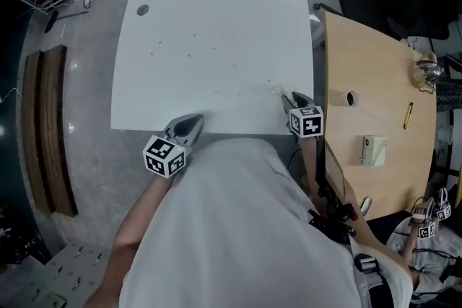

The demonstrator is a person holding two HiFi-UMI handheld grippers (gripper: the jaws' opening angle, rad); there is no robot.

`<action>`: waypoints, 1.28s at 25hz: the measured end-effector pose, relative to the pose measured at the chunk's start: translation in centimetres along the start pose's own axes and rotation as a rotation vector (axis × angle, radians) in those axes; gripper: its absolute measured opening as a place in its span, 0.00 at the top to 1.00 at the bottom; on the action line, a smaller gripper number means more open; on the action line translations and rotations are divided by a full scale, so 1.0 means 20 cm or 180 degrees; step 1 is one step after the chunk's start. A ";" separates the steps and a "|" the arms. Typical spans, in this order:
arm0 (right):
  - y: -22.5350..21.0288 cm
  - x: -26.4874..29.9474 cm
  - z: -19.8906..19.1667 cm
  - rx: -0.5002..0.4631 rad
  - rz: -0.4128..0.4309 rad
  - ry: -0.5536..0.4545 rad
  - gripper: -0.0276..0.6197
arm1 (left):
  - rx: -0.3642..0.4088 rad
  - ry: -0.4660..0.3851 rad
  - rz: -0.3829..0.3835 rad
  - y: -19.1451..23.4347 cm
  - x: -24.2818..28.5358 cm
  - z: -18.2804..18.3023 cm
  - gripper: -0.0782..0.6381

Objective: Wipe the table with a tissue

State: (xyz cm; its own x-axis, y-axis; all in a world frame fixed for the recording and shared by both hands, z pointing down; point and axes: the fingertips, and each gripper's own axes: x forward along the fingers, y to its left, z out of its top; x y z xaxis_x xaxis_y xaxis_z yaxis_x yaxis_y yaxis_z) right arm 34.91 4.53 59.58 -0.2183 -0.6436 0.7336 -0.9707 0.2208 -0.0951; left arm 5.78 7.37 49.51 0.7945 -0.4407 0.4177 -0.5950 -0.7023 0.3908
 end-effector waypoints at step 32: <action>-0.10 0.36 0.12 -0.0626 -0.0027 0.0380 0.78 | -0.0128 0.0175 0.0084 0.09 0.14 0.07 0.88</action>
State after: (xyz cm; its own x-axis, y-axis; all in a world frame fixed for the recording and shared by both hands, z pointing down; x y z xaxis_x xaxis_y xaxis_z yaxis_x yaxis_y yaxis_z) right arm 35.04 -2.30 63.47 -0.1854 -0.5573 0.8093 -0.9315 0.3620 0.0359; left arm 7.17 4.09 50.14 0.7714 -0.4266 0.4723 -0.6209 -0.6673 0.4114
